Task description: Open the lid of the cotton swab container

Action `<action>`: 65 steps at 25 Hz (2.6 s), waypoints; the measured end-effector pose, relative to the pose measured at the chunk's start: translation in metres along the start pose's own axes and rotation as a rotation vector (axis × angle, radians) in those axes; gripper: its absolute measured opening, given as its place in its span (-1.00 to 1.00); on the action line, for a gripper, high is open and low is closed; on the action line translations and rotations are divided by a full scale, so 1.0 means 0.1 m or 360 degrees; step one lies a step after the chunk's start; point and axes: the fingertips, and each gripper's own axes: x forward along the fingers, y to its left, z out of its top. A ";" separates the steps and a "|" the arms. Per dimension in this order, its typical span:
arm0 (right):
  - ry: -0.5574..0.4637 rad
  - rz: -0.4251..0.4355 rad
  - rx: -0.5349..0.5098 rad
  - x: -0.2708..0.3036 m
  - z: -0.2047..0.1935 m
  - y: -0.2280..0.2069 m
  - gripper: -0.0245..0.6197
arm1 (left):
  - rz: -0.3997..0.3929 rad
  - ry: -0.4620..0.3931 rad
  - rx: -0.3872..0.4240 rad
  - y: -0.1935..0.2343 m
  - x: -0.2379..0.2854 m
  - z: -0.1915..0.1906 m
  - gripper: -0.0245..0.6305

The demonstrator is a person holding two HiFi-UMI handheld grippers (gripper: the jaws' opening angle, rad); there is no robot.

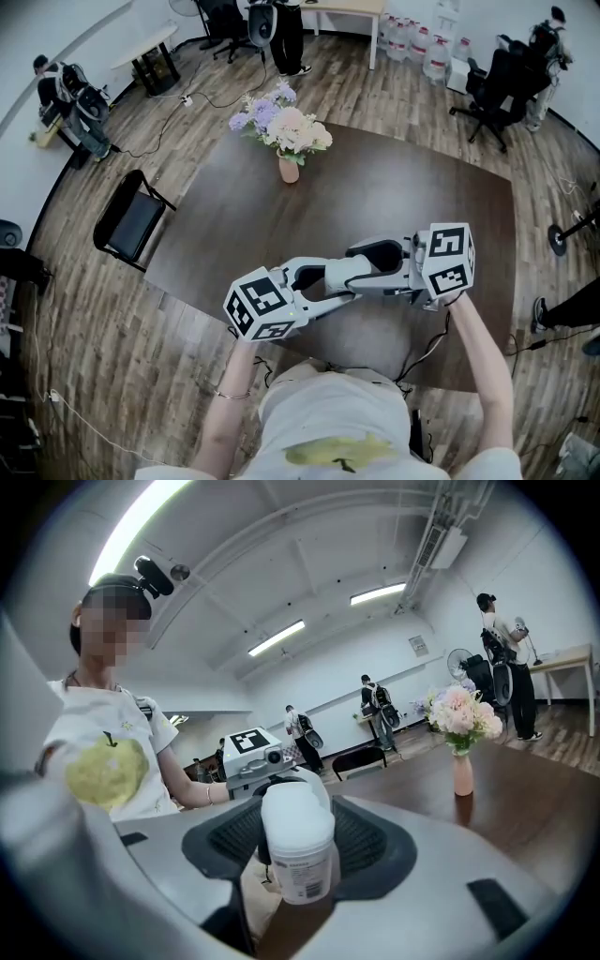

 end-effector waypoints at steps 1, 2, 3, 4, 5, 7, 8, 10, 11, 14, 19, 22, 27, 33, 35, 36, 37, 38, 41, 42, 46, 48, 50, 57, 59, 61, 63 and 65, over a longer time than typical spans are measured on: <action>-0.0045 0.0018 0.0059 -0.01 0.02 -0.01 -0.19 | 0.0030 0.0016 0.0056 0.01 0.01 -0.01 -0.22; -0.0110 0.0041 0.0138 -0.02 0.05 -0.02 -0.19 | 0.0074 0.0043 0.0142 0.02 0.02 -0.02 -0.24; -0.0165 0.0059 0.0203 -0.03 0.08 -0.04 -0.20 | 0.0101 0.0067 0.0200 0.02 0.04 -0.03 -0.25; -0.0187 0.0060 0.0231 -0.03 0.08 -0.04 -0.20 | 0.0090 0.0075 0.0192 0.01 0.06 -0.05 -0.25; -0.0184 0.0051 0.0239 -0.03 0.07 -0.03 -0.20 | 0.0069 0.0069 0.0161 -0.01 0.07 -0.06 -0.25; -0.0183 0.0053 0.0289 -0.04 0.06 -0.03 -0.20 | 0.0117 0.0062 0.0228 -0.02 0.09 -0.07 -0.25; -0.0196 0.0058 0.0327 -0.05 0.07 -0.04 -0.20 | 0.0152 0.0062 0.0273 0.00 0.10 -0.07 -0.25; -0.0232 0.0065 0.0394 -0.05 0.09 -0.07 -0.20 | 0.0166 0.0049 0.0291 0.02 0.11 -0.07 -0.25; -0.0249 0.0071 0.0427 -0.05 0.10 -0.08 -0.20 | 0.0170 0.0048 0.0302 0.02 0.11 -0.07 -0.25; -0.0289 0.0092 0.0544 -0.07 0.13 -0.12 -0.20 | 0.0185 0.0049 0.0335 0.03 0.12 -0.06 -0.25; -0.0349 0.0128 0.0770 -0.06 0.18 -0.18 -0.20 | 0.0216 0.0047 0.0385 0.04 0.10 -0.04 -0.25; -0.0364 0.0148 0.0835 -0.05 0.19 -0.20 -0.20 | 0.0227 0.0045 0.0390 0.06 0.10 -0.05 -0.25; -0.0411 0.0164 0.0892 -0.05 0.22 -0.24 -0.19 | 0.0248 0.0033 0.0386 0.08 0.10 -0.05 -0.25; -0.0458 -0.0016 0.0808 -0.17 0.22 -0.36 -0.18 | 0.0304 0.0006 0.0301 0.14 0.03 -0.10 -0.25; -0.0481 -0.0061 0.0770 -0.22 0.23 -0.37 -0.14 | 0.0331 -0.0044 0.0240 0.18 -0.02 -0.08 -0.25; -0.0495 -0.0078 0.0764 -0.24 0.22 -0.38 -0.14 | 0.0351 -0.0060 0.0217 0.20 -0.05 -0.08 -0.25; -0.0508 -0.0093 0.0761 -0.26 0.22 -0.38 -0.15 | 0.0374 -0.0068 0.0201 0.23 -0.07 -0.08 -0.25; -0.0517 -0.0113 0.0751 -0.27 0.22 -0.38 -0.15 | 0.0399 -0.0072 0.0188 0.26 -0.08 -0.08 -0.25; -0.0512 -0.0207 0.0669 -0.30 0.20 -0.38 -0.28 | 0.0477 -0.0085 0.0144 0.34 -0.14 -0.08 -0.25; -0.0507 -0.0250 0.0631 -0.31 0.19 -0.39 -0.29 | 0.0508 -0.0092 0.0129 0.37 -0.16 -0.08 -0.25; -0.0517 -0.0414 0.0496 -0.36 0.14 -0.42 -0.51 | 0.0647 -0.0116 0.0075 0.50 -0.24 -0.10 -0.25; -0.0544 -0.0475 0.0447 -0.39 0.13 -0.42 -0.59 | 0.0709 -0.0119 0.0052 0.54 -0.26 -0.12 -0.25; -0.0556 -0.0536 0.0395 -0.41 0.12 -0.42 -0.66 | 0.0763 -0.0129 0.0027 0.58 -0.30 -0.13 -0.25; -0.0541 -0.0733 0.0249 -0.44 0.00 -0.43 -0.73 | 0.0932 -0.0172 -0.0043 0.72 -0.44 -0.15 -0.25; -0.0557 -0.0764 0.0204 -0.45 -0.01 -0.43 -0.76 | 0.0976 -0.0170 -0.0059 0.74 -0.47 -0.17 -0.25; -0.0574 -0.0807 0.0143 -0.46 -0.02 -0.43 -0.80 | 0.1020 -0.0169 -0.0074 0.77 -0.50 -0.18 -0.25; -0.0581 -0.0891 0.0085 -0.49 -0.04 -0.46 -0.84 | 0.1063 -0.0176 -0.0087 0.80 -0.53 -0.19 -0.25; -0.0589 -0.0985 0.0016 -0.53 -0.06 -0.49 -0.85 | 0.1104 -0.0188 -0.0097 0.82 -0.57 -0.20 -0.25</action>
